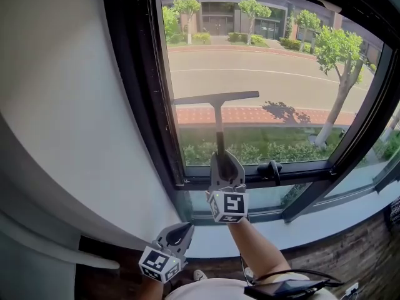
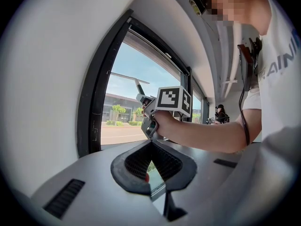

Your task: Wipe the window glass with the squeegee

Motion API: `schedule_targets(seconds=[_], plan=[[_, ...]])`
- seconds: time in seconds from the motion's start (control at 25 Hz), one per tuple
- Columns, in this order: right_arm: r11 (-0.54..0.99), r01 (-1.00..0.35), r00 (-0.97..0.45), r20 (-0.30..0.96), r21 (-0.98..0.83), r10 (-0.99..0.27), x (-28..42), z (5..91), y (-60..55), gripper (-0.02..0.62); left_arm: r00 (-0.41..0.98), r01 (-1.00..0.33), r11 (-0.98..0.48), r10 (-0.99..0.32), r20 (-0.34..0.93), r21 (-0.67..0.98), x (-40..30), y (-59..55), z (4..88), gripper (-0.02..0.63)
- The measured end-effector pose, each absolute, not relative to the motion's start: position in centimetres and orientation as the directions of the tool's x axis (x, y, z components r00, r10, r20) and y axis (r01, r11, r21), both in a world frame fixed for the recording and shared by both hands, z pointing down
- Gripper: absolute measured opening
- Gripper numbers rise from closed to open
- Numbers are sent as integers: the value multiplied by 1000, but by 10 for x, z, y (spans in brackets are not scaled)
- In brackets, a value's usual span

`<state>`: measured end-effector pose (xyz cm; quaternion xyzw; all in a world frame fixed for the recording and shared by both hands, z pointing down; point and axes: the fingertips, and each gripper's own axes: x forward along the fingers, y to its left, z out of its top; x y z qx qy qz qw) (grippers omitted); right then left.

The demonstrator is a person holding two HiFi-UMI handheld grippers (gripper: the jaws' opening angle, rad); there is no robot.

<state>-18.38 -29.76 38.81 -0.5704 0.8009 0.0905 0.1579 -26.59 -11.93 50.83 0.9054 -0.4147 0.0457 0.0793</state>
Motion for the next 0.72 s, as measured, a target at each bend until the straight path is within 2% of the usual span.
schedule_targets(seconds=[0.72], plan=[[325,-944,-304,-246,-49,-921,-182,454,-288,98,657,-754,-648,-739,151,106,-265,-120,509,18]])
